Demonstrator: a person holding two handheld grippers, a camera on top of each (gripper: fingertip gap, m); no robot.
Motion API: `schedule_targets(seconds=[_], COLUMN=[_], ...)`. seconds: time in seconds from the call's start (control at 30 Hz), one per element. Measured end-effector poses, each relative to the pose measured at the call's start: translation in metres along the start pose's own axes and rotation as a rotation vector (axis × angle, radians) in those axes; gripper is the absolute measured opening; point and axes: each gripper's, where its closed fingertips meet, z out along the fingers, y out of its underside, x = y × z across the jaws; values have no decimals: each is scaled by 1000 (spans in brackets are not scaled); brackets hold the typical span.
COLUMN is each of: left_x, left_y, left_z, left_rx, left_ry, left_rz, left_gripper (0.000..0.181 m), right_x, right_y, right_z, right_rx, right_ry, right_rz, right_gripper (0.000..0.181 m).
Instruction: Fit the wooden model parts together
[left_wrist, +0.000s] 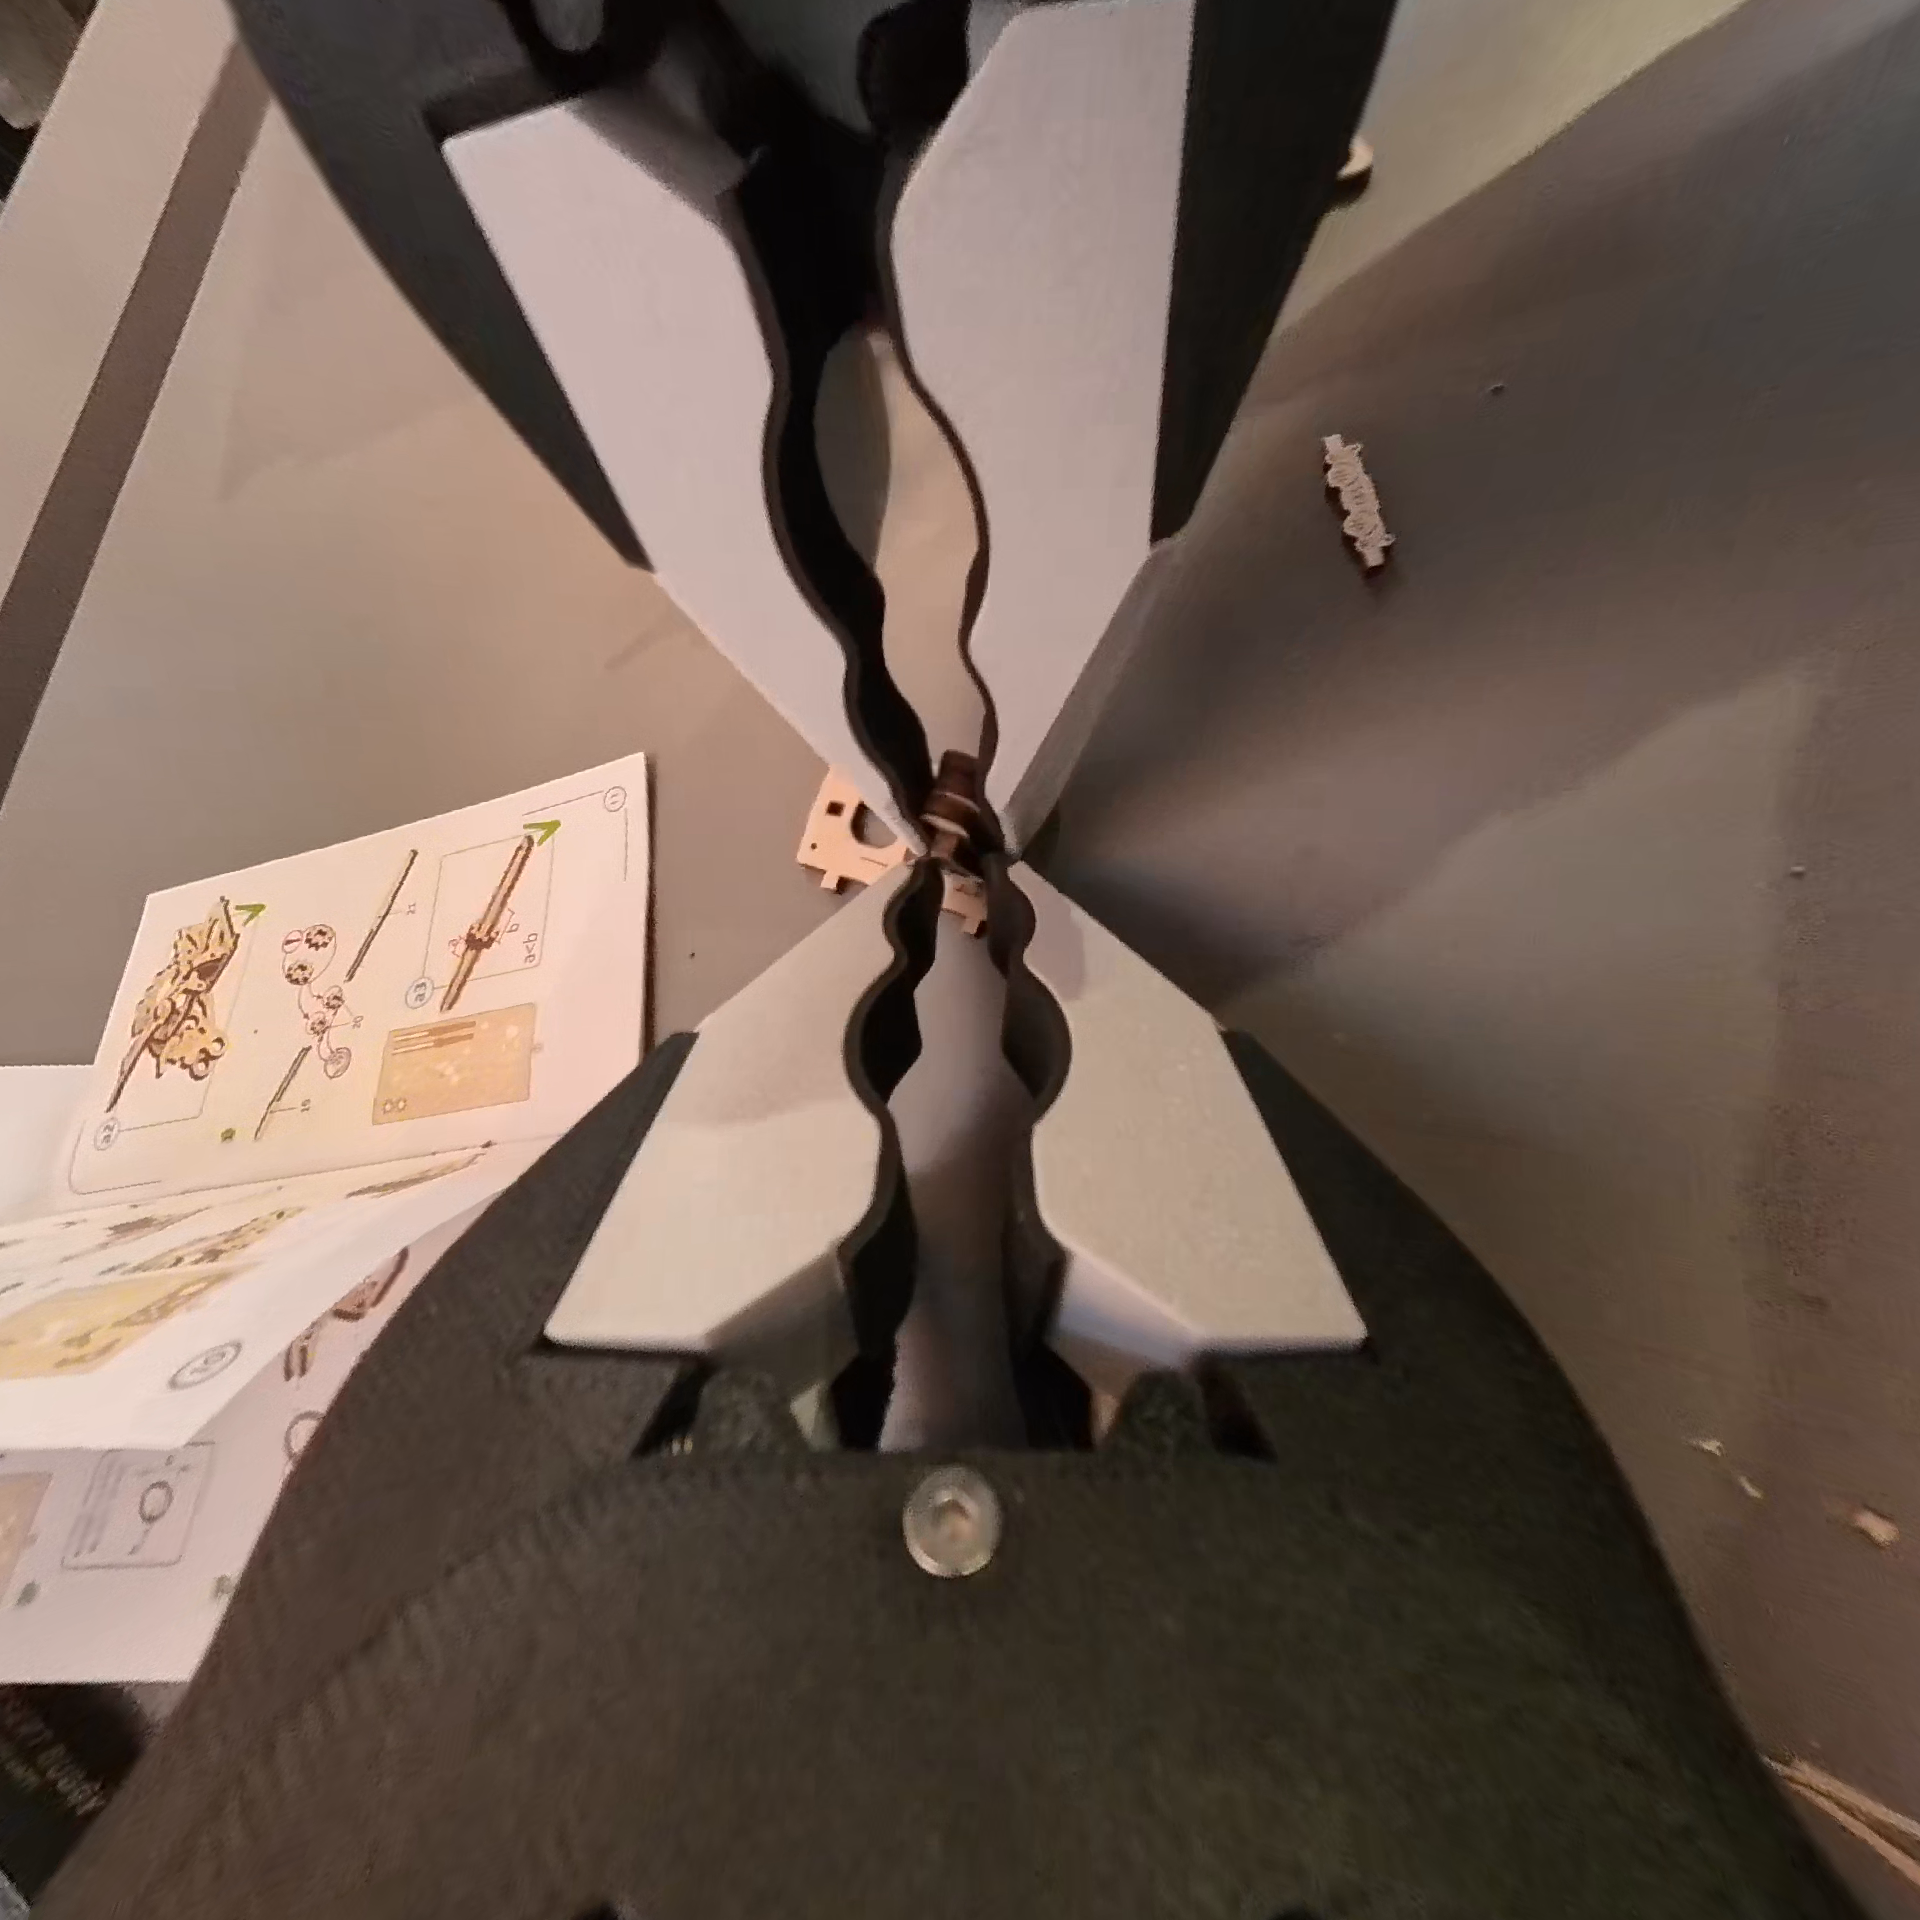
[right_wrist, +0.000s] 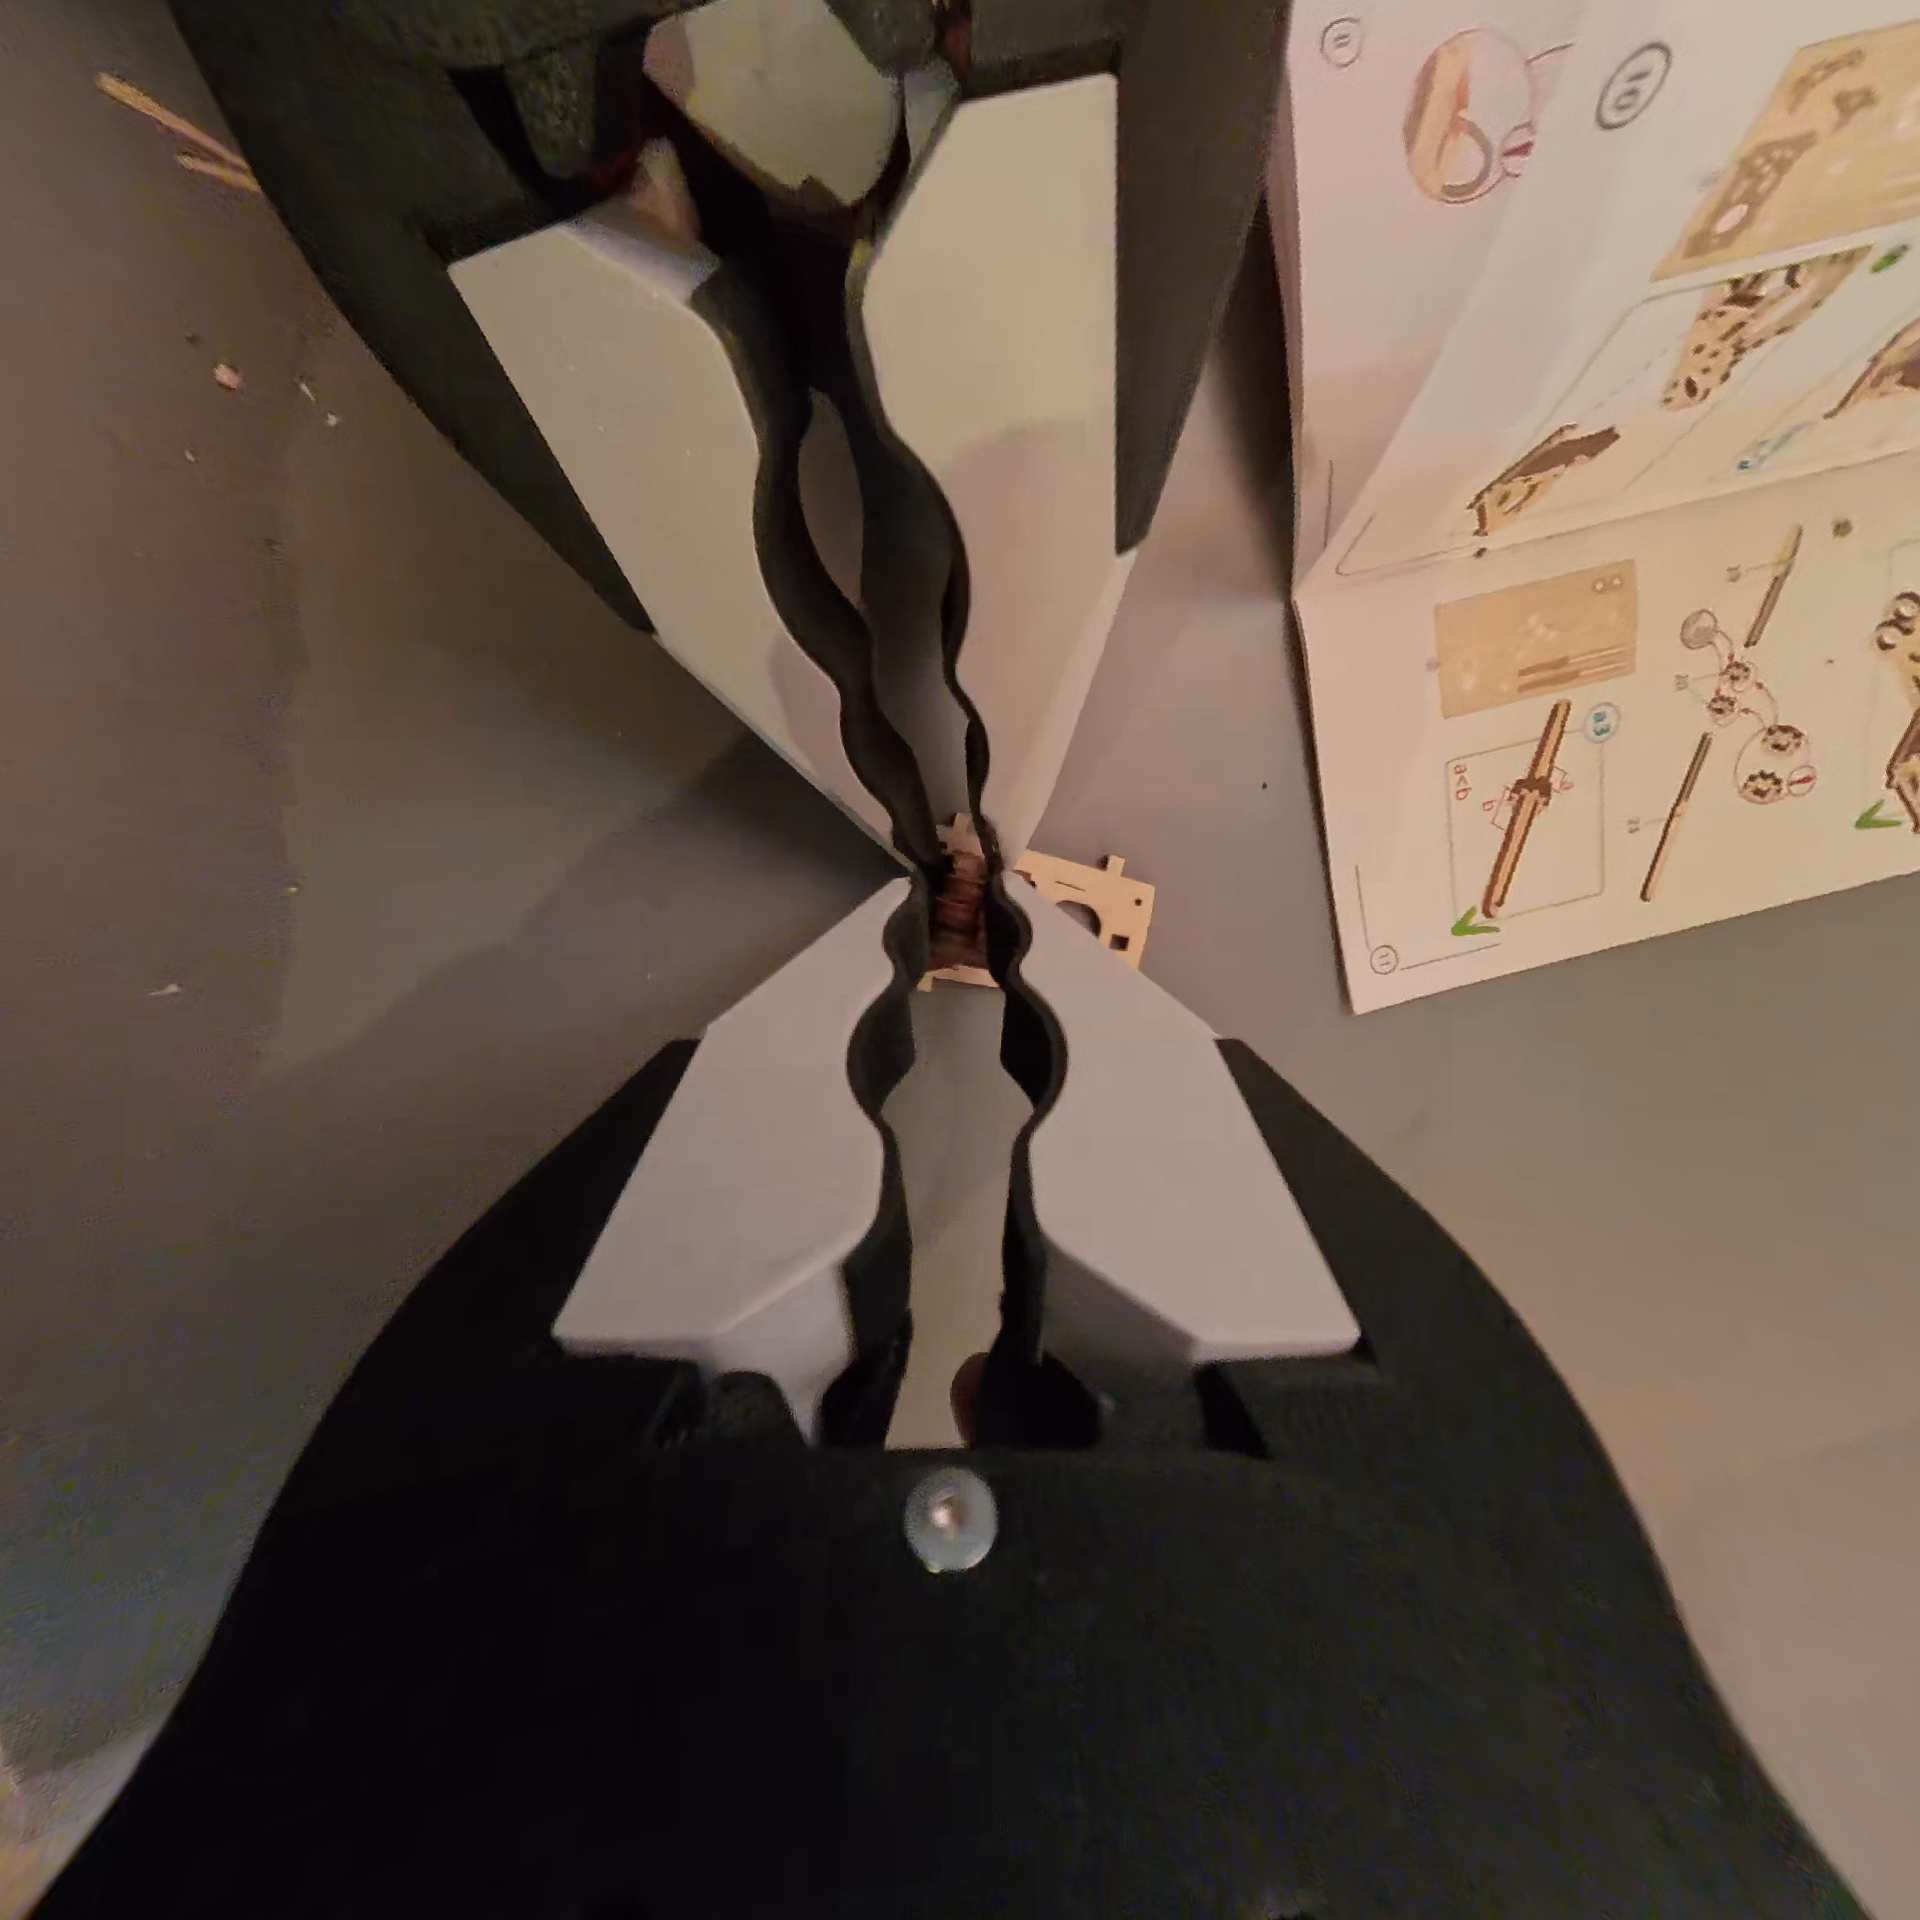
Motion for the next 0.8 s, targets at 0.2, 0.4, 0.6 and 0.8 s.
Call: schedule_targets(seconds=[0.2,0.4,0.6,0.8], left_x=[6,1,-1,3], left_y=[3,1,3,10], left_z=[1,-2,-8,-10], left_rx=[-24,-8,-5,-37], left_ry=[4,-33,-23,-31], left_rz=[48,36,-38,-38], left_gripper=[0,4,19,20], right_x=[2,2,2,4], right_y=[-2,-3,2,-5], right_z=[2,1,-5,-9], right_rx=[-69,-23,34,85], right_ry=[-8,-32,-22,-10], right_rz=[-71,-18,35,55], right_gripper=[7,13,11,15])
